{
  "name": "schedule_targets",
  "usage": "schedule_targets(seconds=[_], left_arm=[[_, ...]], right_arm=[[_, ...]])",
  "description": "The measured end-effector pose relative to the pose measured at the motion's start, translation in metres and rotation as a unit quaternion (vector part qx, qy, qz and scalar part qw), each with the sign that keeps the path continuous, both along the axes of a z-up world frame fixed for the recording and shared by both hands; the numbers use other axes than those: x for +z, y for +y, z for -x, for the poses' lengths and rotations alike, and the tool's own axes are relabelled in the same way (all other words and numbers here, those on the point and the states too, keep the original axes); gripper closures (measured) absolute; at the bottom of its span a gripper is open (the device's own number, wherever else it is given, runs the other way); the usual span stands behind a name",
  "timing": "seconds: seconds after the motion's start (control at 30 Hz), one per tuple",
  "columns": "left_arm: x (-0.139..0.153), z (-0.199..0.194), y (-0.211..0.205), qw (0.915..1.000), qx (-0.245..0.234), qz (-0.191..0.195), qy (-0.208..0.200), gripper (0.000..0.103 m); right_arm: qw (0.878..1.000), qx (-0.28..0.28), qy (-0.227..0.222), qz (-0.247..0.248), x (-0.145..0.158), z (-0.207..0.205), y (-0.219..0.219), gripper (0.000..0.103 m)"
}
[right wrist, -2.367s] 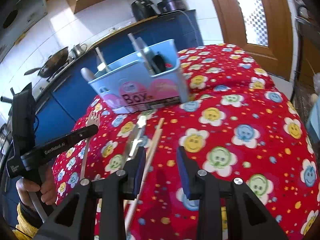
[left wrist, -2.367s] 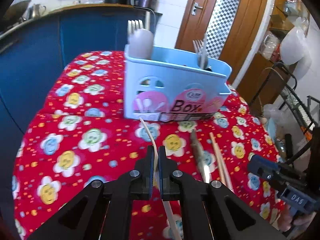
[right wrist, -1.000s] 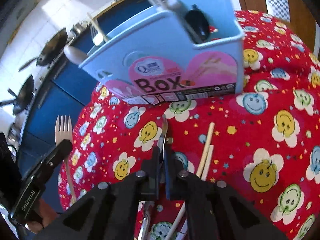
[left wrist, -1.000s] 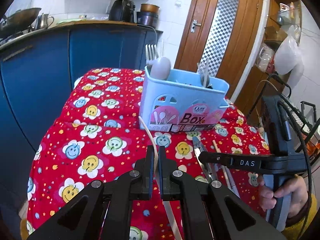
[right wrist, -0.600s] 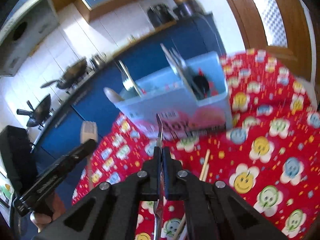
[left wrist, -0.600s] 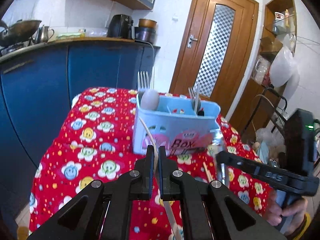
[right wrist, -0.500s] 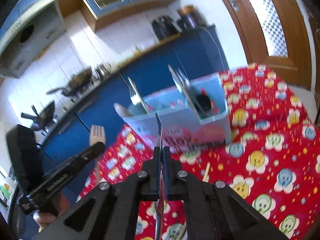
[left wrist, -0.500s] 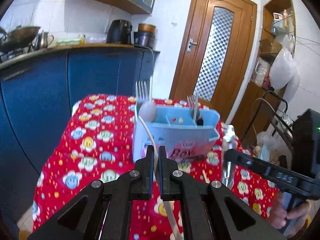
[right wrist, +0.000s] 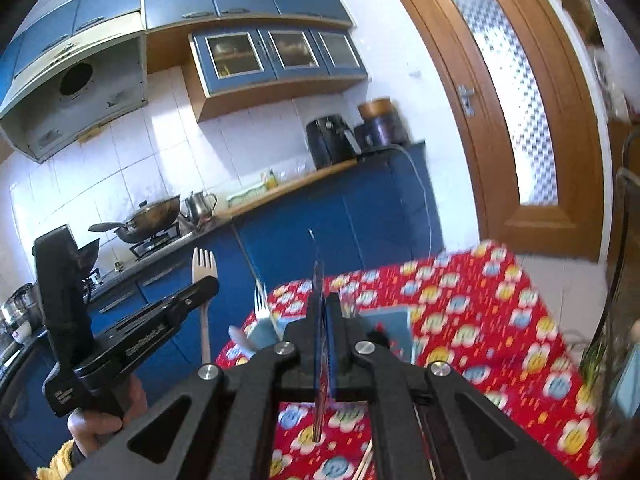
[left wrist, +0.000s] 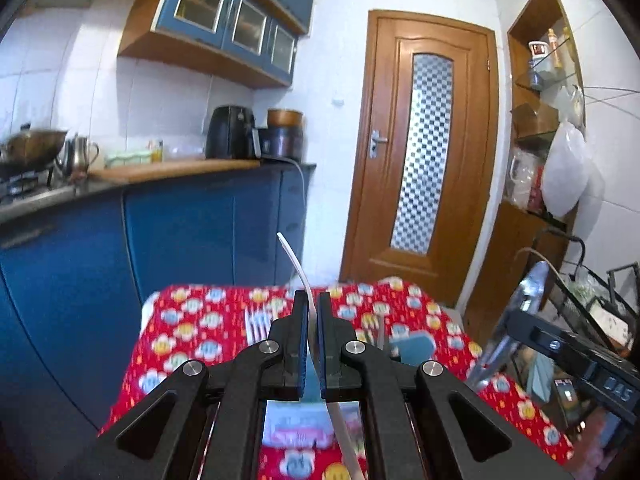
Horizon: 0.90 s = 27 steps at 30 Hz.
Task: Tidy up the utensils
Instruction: 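Carry the wooden fork and metal utensil over the caddy with both tools, then open the left tool to drop the wooden fork while the right tool holds its utensil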
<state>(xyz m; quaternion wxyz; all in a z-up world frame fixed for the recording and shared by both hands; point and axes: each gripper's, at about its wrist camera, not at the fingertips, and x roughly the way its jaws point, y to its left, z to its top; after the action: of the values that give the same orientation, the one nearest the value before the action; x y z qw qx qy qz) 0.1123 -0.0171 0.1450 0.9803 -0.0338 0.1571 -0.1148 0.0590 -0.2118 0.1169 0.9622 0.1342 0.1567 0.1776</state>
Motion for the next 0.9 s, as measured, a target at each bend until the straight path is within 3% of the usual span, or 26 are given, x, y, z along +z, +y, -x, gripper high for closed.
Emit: schedule_targets(seconds=[0.13,0.43,0.57,0.9], left_arm=[[0.007,-0.016,-0.006,0.9998,0.007,-0.003,-0.021,0.099],[0.013,-0.05,-0.006,0.9949,0.071,-0.023,-0.068,0.099],[-0.001,-0.064,-0.006,0.9923,0.094,-0.042,-0.069,0.099],[-0.033,-0.073,-0.013,0.9917,0.096,-0.06,-0.062,0.099]], right_arm=[[1.0,-0.012,-0.023,0.009,0.017,-0.006,-0.006,0.099],[0.998,-0.037,-0.047,0.022,0.036,-0.027,-0.013,0.099],[0.997,-0.049,-0.051,0.028,0.033,-0.037,-0.012,0.099],[0.994,-0.078,-0.049,0.051,0.017,-0.055,-0.011,0.099]])
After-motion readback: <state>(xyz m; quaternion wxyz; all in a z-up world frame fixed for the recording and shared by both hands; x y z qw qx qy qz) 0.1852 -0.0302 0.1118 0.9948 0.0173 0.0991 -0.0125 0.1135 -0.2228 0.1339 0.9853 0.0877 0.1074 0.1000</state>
